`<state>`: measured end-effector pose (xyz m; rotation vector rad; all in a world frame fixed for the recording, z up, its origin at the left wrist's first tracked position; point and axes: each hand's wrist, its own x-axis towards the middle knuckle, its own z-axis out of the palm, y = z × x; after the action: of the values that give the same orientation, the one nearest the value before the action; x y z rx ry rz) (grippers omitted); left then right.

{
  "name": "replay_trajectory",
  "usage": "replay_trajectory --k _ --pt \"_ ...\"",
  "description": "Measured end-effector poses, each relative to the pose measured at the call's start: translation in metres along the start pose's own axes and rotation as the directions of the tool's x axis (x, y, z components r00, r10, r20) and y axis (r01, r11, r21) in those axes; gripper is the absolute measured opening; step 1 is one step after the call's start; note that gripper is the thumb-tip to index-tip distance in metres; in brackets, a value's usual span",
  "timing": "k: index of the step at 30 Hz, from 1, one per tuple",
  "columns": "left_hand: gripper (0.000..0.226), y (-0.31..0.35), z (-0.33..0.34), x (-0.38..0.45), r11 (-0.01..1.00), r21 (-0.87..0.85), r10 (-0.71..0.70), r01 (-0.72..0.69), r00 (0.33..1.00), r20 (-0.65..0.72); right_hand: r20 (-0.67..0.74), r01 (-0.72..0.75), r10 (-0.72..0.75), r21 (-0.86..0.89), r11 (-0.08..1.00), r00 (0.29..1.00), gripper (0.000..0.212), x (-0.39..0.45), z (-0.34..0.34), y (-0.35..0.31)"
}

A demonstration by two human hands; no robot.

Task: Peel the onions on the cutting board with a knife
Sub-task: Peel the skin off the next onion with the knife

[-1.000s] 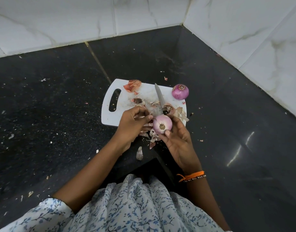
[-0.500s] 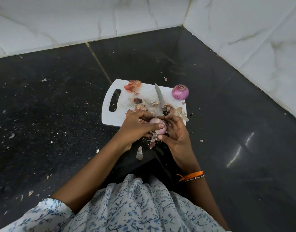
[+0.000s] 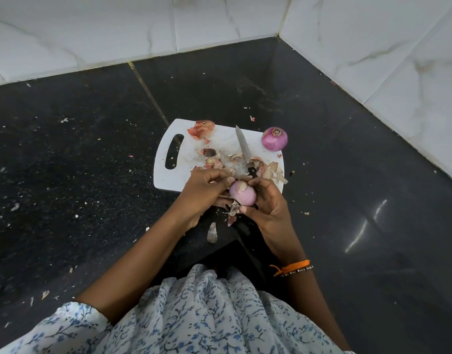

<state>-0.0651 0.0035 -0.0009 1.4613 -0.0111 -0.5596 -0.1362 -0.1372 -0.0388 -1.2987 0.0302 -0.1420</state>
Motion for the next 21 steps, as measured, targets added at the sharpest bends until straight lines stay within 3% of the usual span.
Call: replay_trajectory --k 2,5,14,21 --pt "0.012 -0.0003 -0.0006 -0.0007 0.998 -0.033 -0.044 0.046 0.997 0.06 0.011 0.002 -0.002 -0.024 1.0 1.0 0.041 0.0002 0.0 -0.001" --pt "0.04 -0.002 -0.0022 -0.0014 0.996 -0.009 -0.088 0.089 0.989 0.119 0.038 -0.003 0.005 -0.065 0.998 0.999 0.043 -0.0015 0.0007 -0.0015" --pt "0.011 -0.0017 -0.005 0.0002 0.993 -0.061 -0.096 0.102 0.99 0.099 0.062 -0.005 0.009 -0.065 0.998 0.998 0.05 -0.0015 0.0033 -0.0041" --pt "0.013 -0.0026 -0.003 0.0024 0.978 -0.143 -0.147 0.154 0.987 0.059 0.039 0.008 -0.004 -0.088 0.996 0.999 0.051 -0.0008 0.0004 -0.0015"
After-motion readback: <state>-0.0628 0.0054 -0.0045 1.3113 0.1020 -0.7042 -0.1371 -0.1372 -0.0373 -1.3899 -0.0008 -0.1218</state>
